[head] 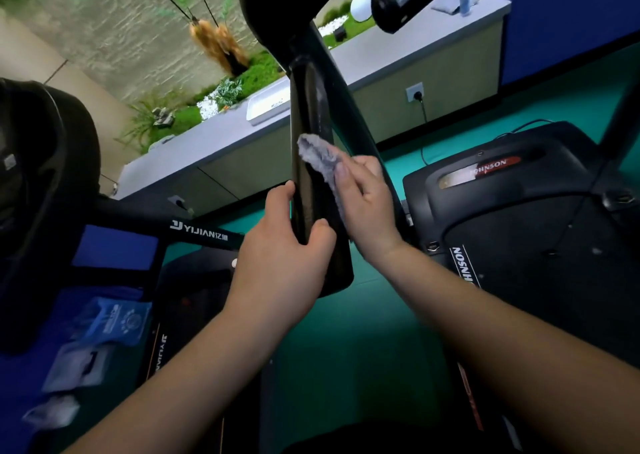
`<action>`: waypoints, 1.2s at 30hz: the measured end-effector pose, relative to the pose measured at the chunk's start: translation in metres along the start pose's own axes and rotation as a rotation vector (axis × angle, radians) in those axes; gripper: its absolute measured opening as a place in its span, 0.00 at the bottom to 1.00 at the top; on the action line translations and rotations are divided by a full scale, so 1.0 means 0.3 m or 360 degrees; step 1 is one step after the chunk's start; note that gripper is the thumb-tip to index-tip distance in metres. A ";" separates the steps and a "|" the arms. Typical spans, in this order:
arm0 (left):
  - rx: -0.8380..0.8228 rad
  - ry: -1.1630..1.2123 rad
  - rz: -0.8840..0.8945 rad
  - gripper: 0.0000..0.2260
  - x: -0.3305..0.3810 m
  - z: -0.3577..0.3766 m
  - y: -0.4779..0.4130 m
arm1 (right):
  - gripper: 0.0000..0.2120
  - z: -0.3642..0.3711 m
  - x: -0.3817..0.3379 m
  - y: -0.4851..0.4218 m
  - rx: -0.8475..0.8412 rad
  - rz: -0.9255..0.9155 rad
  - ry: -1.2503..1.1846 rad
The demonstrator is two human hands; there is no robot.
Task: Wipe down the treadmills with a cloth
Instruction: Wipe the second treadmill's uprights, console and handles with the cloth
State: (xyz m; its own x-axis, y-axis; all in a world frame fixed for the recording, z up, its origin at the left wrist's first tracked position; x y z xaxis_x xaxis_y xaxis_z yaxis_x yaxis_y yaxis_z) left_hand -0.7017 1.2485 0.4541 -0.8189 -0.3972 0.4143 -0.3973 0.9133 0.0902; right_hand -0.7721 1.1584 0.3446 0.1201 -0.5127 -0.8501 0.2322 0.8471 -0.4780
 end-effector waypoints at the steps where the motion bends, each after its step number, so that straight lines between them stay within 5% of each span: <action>1: -0.0006 -0.0003 0.0011 0.25 0.003 0.001 -0.003 | 0.19 0.000 0.016 -0.033 -0.0028 0.0029 0.0036; 14: 0.0024 -0.0055 0.0086 0.24 -0.016 0.017 -0.013 | 0.17 0.070 0.149 -0.364 -0.0090 0.0166 0.0094; 24: -0.0022 0.0007 0.0097 0.22 -0.027 0.017 -0.028 | 0.21 0.122 0.250 -0.507 -0.0119 0.0602 0.0139; 30: -0.0019 0.0033 0.0094 0.24 -0.026 0.020 -0.025 | 0.24 0.082 0.188 -0.318 -0.0118 0.0941 0.0039; 36: 0.0000 0.0030 0.0123 0.24 -0.027 0.027 -0.025 | 0.19 0.051 0.137 -0.228 -0.0091 0.0228 0.0104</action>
State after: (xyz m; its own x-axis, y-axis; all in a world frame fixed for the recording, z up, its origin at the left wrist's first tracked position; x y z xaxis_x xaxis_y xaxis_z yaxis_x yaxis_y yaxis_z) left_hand -0.6954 1.2441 0.4428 -0.8391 -0.3237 0.4373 -0.3332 0.9411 0.0571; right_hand -0.7683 1.0771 0.3457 0.0846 -0.3773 -0.9222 0.1616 0.9185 -0.3609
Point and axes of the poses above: each hand's wrist, its own y-axis away from the middle knuckle, its own z-axis out of the palm, x = y × z, the point moved 1 cm from there along -y, towards the middle knuckle, and after that the axes turned 14 degrees about -z, right-handed, at the moved point
